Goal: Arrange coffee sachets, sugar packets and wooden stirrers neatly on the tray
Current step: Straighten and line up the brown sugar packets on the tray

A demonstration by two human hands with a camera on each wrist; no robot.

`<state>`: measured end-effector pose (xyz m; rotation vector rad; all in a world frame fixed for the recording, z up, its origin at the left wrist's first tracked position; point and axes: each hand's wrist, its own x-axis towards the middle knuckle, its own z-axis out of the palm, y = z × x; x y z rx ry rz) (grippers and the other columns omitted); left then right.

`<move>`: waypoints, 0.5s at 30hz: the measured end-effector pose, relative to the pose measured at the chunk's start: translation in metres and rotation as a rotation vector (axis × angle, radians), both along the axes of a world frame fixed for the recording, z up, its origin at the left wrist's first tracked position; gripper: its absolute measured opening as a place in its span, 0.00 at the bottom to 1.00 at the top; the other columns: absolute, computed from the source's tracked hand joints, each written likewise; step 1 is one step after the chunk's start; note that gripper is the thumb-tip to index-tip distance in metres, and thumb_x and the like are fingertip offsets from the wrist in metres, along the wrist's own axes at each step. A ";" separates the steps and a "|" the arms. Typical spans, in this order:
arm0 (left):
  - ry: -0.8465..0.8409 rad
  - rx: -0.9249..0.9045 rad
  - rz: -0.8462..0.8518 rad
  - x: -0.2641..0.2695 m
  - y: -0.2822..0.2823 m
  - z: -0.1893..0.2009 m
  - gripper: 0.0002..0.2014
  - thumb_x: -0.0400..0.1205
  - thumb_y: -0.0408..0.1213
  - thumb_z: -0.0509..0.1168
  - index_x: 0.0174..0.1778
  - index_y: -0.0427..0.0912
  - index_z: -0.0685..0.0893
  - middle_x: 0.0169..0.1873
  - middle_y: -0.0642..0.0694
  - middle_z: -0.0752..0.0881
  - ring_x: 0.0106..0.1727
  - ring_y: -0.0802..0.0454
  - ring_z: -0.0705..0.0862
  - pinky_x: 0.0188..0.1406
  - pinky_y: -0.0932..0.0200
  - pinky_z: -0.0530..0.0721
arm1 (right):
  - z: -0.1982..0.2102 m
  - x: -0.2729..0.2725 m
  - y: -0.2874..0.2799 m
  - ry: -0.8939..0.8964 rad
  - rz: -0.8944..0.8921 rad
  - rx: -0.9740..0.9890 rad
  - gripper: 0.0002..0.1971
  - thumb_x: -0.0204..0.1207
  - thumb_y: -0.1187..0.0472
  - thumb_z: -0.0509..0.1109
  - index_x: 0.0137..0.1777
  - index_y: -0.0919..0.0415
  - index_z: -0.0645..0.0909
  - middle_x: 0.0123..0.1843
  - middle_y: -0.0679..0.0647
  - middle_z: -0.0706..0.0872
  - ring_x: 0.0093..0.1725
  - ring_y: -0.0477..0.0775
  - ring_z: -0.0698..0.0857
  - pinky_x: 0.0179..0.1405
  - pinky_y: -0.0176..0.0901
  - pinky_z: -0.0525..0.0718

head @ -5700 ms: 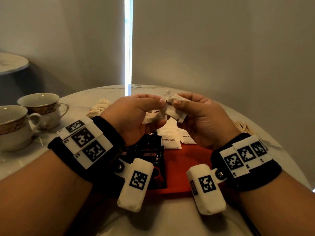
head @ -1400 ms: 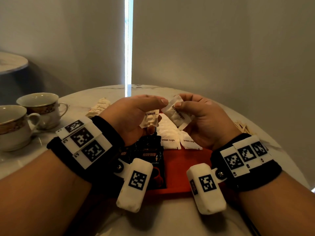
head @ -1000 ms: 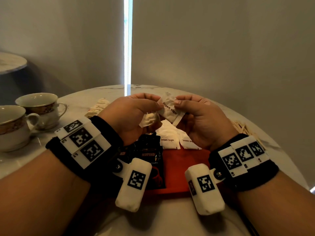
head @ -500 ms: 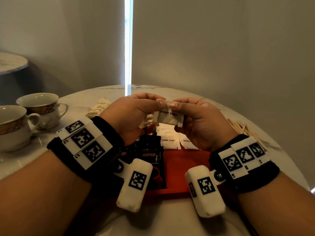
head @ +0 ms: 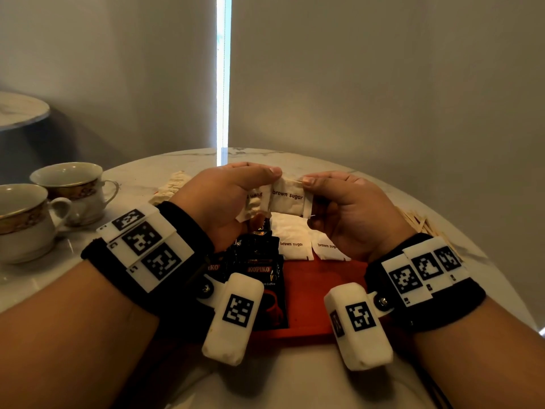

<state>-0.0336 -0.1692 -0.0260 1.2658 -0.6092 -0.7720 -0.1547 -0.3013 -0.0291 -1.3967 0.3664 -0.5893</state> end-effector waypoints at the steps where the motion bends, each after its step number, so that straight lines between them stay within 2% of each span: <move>1: 0.002 0.001 0.002 0.000 0.000 0.000 0.07 0.80 0.41 0.71 0.48 0.42 0.87 0.40 0.43 0.88 0.29 0.52 0.86 0.28 0.58 0.79 | 0.000 0.000 0.000 -0.001 0.000 -0.002 0.04 0.80 0.67 0.70 0.49 0.67 0.86 0.37 0.59 0.89 0.35 0.56 0.85 0.31 0.45 0.72; 5: 0.025 0.001 0.013 -0.001 0.000 0.001 0.07 0.82 0.41 0.70 0.48 0.41 0.87 0.42 0.42 0.88 0.29 0.52 0.86 0.24 0.60 0.80 | 0.000 0.000 -0.001 -0.004 0.015 -0.011 0.04 0.80 0.67 0.70 0.48 0.66 0.86 0.37 0.59 0.89 0.36 0.57 0.85 0.29 0.43 0.73; 10: 0.100 0.025 0.062 0.000 0.000 0.002 0.12 0.82 0.42 0.70 0.57 0.39 0.86 0.55 0.38 0.89 0.35 0.48 0.86 0.23 0.60 0.80 | -0.001 0.001 -0.007 -0.016 -0.012 0.012 0.02 0.80 0.68 0.69 0.48 0.66 0.84 0.34 0.58 0.88 0.29 0.52 0.84 0.25 0.41 0.70; 13: 0.146 0.017 0.106 0.001 0.001 0.006 0.08 0.83 0.40 0.68 0.50 0.38 0.85 0.45 0.42 0.86 0.33 0.50 0.82 0.27 0.58 0.77 | -0.006 0.002 -0.017 0.018 -0.071 0.009 0.02 0.80 0.68 0.70 0.48 0.64 0.84 0.34 0.58 0.84 0.26 0.51 0.77 0.19 0.38 0.65; 15: 0.157 0.014 0.126 0.002 0.002 0.008 0.08 0.83 0.40 0.68 0.51 0.38 0.84 0.42 0.44 0.85 0.32 0.52 0.82 0.24 0.61 0.78 | -0.011 0.002 -0.025 0.096 -0.104 0.006 0.01 0.79 0.67 0.71 0.48 0.64 0.85 0.35 0.57 0.80 0.24 0.48 0.74 0.17 0.36 0.64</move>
